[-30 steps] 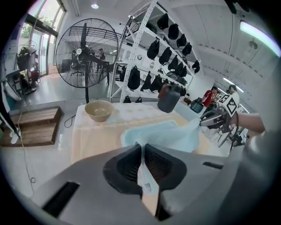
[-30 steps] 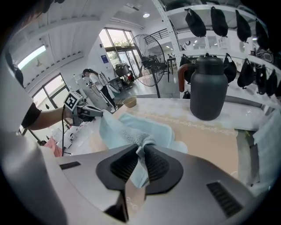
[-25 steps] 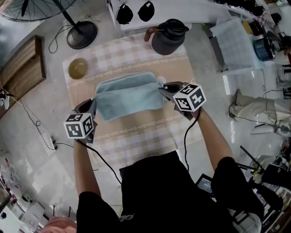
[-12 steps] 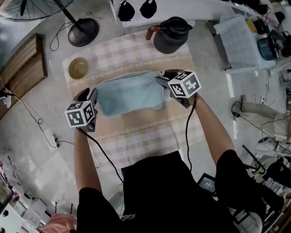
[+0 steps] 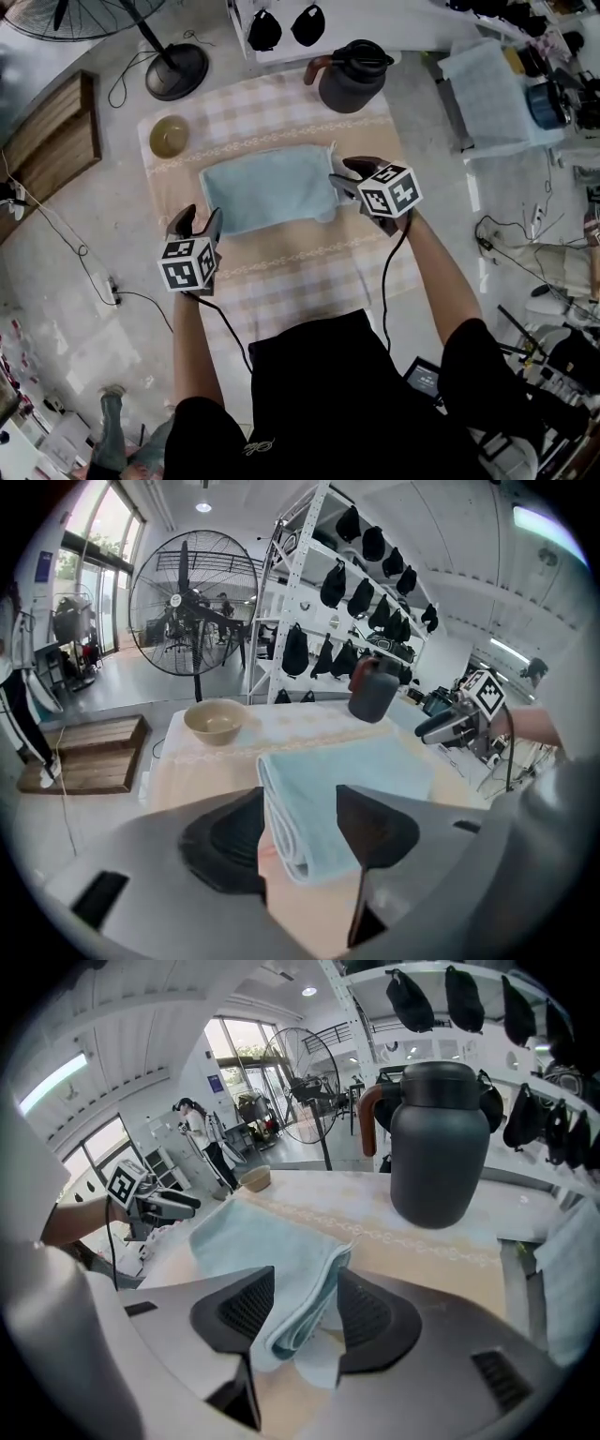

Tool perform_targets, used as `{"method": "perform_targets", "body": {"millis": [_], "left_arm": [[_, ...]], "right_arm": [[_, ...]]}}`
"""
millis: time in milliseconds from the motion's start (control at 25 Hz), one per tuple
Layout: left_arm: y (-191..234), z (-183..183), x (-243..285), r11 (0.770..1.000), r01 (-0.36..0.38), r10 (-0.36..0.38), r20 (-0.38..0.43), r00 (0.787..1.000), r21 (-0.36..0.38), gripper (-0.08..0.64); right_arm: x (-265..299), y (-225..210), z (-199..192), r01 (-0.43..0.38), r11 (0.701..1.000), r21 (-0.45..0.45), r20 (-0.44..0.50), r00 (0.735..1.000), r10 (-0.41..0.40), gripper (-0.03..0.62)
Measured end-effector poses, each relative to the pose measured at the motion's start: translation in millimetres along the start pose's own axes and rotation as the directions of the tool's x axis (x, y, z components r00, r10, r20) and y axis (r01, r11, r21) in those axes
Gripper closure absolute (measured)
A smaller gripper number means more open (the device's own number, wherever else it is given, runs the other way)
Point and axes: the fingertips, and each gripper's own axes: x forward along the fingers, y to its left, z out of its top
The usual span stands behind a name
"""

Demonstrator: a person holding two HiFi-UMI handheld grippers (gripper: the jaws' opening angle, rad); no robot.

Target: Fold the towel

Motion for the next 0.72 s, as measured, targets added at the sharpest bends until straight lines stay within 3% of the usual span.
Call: {"method": "perform_targets", "body": {"millis": [320, 720], "left_arm": [[-45.8, -37.4, -37.9, 0.997, 0.077, -0.078, 0.014, 0.997, 0.005, 0.337], [-68.9, -72.6, -69.4, 0.991, 0.13, -0.13, 0.013, 0.991, -0.01, 0.337]], "right_arm": [[-31.9, 44.1, -10.5, 0.047, 0.999, -0.019, 0.024, 0.999, -0.047, 0.4], [-60.8, 81.0, -25.4, 0.095, 0.995, -0.019, 0.034, 0.995, -0.094, 0.4]]}}
